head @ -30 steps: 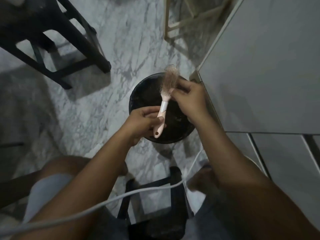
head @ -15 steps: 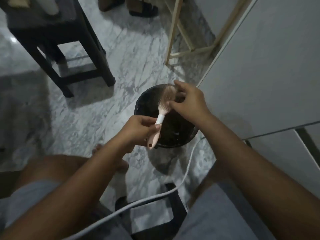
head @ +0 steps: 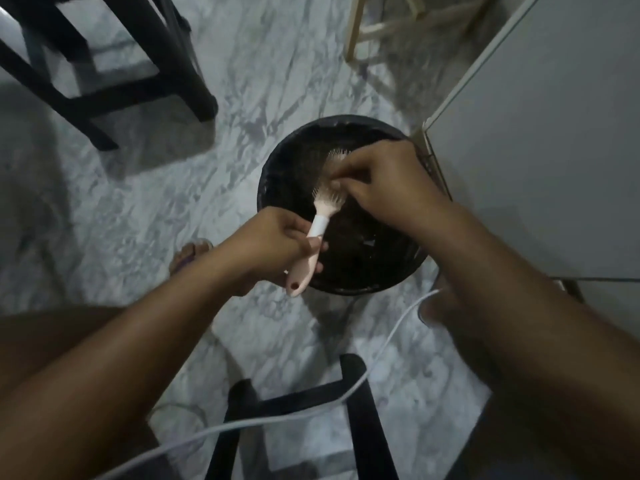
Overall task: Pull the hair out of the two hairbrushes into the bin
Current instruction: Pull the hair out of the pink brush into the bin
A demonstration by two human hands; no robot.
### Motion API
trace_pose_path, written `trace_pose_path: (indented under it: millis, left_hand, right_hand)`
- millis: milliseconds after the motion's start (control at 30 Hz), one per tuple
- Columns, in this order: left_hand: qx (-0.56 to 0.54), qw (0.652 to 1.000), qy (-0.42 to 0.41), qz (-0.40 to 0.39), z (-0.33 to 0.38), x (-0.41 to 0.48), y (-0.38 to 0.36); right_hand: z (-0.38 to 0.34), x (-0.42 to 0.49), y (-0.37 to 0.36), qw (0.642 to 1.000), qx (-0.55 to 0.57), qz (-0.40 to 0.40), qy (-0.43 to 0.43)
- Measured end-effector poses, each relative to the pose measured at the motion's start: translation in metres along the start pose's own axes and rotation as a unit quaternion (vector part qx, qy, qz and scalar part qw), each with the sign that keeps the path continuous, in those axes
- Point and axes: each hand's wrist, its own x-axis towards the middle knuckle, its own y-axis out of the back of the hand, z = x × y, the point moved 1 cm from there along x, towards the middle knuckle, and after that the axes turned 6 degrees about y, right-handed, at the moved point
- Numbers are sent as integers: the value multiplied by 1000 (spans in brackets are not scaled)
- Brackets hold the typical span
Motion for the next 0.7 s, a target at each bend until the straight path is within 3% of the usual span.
trace_pose_path:
  millis: [100,267,400,467,533,567,633,700]
  left_hand:
    - [-8,1000,2,16,-1,15,1]
    - [-17,999,16,31,-6,20,7]
    - [-29,998,24,52,-10,22,15]
    - [-36,997,27,57,-14,21,18]
    - [-37,997,26,60,-17,19,21]
    - [-37,997,24,63,-19,17,22]
    - [-37,997,20,70,-22,16,22]
    - [-39,996,15,77,-25,14,22]
  right_hand:
    - [3,15,2,1000,7,12,7]
    - [-9,23,28,988,59,123,73]
    - [-16,17,48,934,99,310,151]
    - [-10,12,52,912,111,362,161]
    - [0,11,49,932,82,326,133]
    - [5,11,44,956,46,272,96]
    - [17,9,29,992,-28,122,2]
    - [24,5,14,995,-78,-28,-57]
